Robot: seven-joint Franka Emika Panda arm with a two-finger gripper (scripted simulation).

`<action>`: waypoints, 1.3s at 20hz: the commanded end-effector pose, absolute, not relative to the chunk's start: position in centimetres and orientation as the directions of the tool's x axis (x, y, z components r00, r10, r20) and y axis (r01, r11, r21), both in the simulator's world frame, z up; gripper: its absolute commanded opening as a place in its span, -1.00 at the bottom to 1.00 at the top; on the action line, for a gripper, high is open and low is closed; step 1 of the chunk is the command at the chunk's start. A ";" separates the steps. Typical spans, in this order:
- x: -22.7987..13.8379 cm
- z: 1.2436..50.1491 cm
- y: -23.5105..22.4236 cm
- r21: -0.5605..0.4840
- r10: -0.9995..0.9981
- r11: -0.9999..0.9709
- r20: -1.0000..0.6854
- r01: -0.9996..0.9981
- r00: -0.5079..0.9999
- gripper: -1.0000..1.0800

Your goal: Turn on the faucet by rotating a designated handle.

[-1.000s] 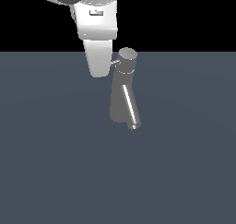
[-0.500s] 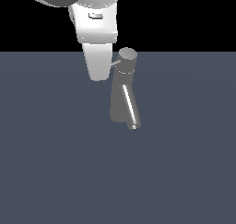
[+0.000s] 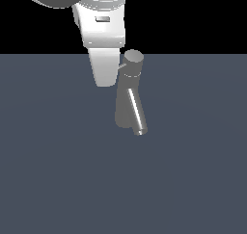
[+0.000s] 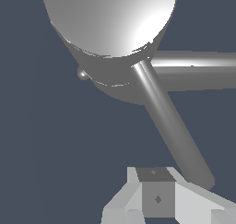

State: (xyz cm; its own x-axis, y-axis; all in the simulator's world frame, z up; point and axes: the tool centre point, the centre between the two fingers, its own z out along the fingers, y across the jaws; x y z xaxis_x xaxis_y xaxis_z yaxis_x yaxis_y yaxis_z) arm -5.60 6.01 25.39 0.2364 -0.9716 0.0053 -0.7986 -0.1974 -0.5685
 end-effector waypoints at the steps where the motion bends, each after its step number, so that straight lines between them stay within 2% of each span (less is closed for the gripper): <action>1: -5.9 25.0 5.0 -0.564 -0.975 -0.185 0.004 -0.805 0.221 -1.00; 26: -7.4 23.7 2.7 -0.562 -0.976 -0.181 0.004 -0.807 0.216 -1.00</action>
State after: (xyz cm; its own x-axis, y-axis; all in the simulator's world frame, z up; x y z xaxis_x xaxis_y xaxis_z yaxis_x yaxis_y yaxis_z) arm -7.23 3.99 24.02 0.2399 -0.9708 0.0033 -0.7997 -0.1995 -0.5662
